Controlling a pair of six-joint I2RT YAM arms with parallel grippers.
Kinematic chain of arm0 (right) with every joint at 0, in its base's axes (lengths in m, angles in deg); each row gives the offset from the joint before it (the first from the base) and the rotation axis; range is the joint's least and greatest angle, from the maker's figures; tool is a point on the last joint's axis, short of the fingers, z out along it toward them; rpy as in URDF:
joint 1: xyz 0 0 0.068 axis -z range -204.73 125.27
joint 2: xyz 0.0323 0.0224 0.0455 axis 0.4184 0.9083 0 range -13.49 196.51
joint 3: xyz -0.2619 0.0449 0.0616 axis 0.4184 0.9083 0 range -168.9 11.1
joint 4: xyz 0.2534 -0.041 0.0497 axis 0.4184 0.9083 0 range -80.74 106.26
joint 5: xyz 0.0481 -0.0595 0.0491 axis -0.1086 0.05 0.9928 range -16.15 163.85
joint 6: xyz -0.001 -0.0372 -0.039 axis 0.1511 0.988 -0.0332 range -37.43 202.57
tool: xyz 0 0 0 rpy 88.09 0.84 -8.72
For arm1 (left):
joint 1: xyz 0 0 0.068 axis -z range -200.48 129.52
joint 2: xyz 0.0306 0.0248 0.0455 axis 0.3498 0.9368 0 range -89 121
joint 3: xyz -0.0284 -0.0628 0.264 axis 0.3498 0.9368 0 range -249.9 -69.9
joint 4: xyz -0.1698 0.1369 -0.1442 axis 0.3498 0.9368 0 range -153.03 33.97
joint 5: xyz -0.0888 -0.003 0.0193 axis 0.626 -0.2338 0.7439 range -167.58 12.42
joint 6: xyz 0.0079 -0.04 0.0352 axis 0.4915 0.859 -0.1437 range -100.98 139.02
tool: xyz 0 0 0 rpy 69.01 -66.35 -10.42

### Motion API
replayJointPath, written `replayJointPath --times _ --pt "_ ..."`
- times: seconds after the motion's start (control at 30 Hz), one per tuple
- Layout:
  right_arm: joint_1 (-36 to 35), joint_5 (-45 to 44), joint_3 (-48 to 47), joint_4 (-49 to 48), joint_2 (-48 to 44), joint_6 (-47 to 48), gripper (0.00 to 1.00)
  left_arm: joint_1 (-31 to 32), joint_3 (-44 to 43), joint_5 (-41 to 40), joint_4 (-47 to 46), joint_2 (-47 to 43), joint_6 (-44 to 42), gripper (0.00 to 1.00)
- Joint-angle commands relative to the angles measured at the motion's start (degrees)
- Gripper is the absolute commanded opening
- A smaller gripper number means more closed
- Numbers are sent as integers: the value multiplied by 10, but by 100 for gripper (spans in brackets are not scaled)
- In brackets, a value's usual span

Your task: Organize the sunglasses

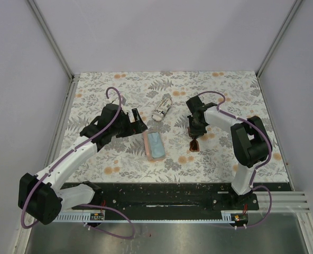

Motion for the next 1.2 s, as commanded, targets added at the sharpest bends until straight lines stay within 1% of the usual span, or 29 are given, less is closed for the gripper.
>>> replayJointPath --times 0.0,0.1,0.13,0.17,0.23,0.37,0.47,0.6,0.67,0.77,0.87,0.93,1.17 --pt "1 3 -8 -17 12 -6 22 -4 6 1 -14 2 -7 98" --pt "1 15 -7 -24 12 -7 11 -5 25 4 -32 0 -1 97" --pt "2 19 -7 -24 13 -10 8 -4 30 6 -38 -1 0 97" --pt "0 26 -9 -23 10 -14 8 -5 31 8 -40 -1 2 97" --pt "-5 37 -10 -23 -8 -27 8 -5 32 9 -43 1 2 98" --pt "-35 88 -24 -30 -37 -44 8 -5 45 13 -64 11 6 97" --pt "-61 117 -44 -28 -44 -58 8 -5 51 25 -80 23 10 94" --pt "-105 119 -78 -28 -38 -78 8 -5 68 35 -108 22 19 89" --pt "-126 123 -94 -28 -29 -87 8 -5 76 34 -114 17 21 88" --pt "-153 114 -110 -32 -7 -98 8 -10 80 -13 -87 5 36 88" --pt "-169 116 -119 -42 16 -106 6 -32 104 10 -102 -16 44 88" --pt "-179 110 -124 -44 27 -107 7 -45 119 29 -118 -29 48 85" --pt "-201 90 -130 -52 58 -117 7 -56 134 39 -109 -39 38 80"
